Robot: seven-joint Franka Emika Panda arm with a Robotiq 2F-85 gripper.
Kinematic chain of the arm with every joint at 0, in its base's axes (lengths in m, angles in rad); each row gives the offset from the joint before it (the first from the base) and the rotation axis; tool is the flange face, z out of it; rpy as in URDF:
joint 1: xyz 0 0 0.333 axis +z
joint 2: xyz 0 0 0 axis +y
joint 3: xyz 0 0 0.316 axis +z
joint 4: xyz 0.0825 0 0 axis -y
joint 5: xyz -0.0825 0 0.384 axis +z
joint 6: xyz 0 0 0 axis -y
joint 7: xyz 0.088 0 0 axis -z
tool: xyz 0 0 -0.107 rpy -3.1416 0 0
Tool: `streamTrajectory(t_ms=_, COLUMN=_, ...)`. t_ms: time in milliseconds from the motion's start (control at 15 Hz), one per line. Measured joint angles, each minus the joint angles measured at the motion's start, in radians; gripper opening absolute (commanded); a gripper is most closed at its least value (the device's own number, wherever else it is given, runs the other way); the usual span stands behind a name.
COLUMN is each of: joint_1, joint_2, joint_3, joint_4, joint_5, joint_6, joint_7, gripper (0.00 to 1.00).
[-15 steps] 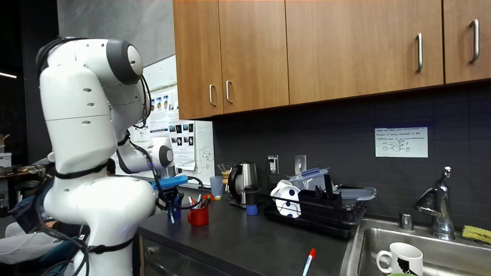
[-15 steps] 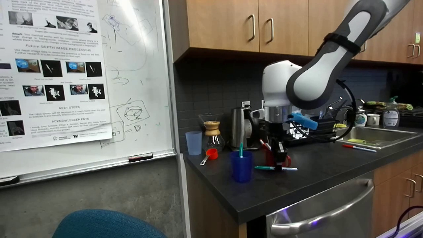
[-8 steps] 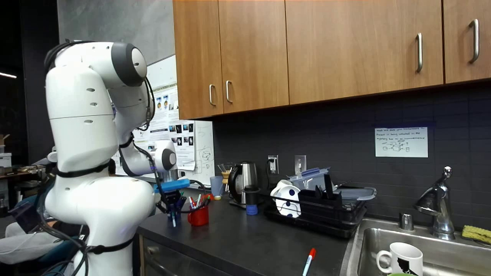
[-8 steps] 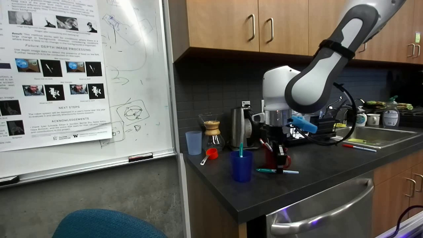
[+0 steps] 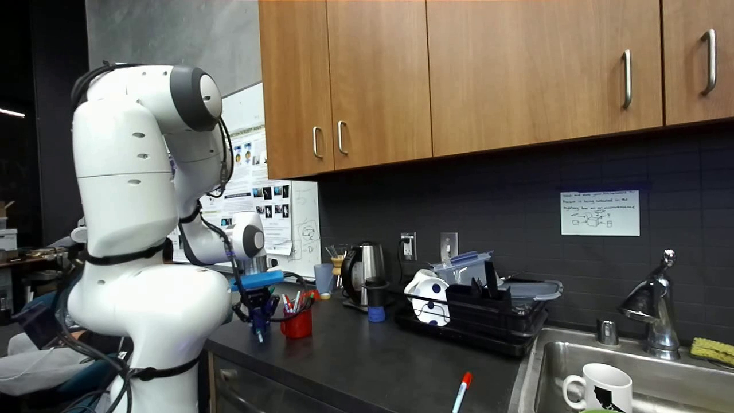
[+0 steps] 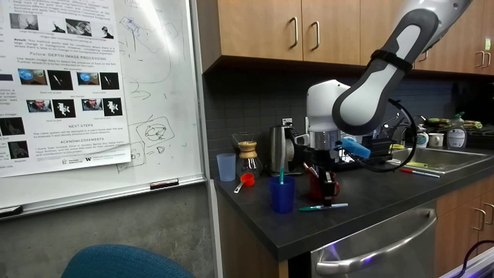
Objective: Pick up the green maker from the right of the kitchen counter and place it in front of the red mug on the kitchen counter
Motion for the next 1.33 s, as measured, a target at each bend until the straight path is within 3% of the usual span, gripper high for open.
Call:
streamTrajectory(t_ms=400, joint_1=0.000, joint_2=-0.001, joint_3=0.000, joint_4=0.000, joint_5=0.000, joint_6=0.005, joint_7=0.001, gripper=1.00)
streamTrajectory(t_ms=867, joint_1=0.016, joint_2=-0.073, joint_3=0.003, joint_4=0.003, joint_5=0.032, joint_6=-0.032, joint_7=-0.001, gripper=1.00)
streamTrajectory(t_ms=1333, joint_1=0.009, joint_2=-0.277, joint_3=-0.030, joint_4=0.001, joint_5=0.037, joint_6=-0.234, joint_7=0.035, gripper=1.00)
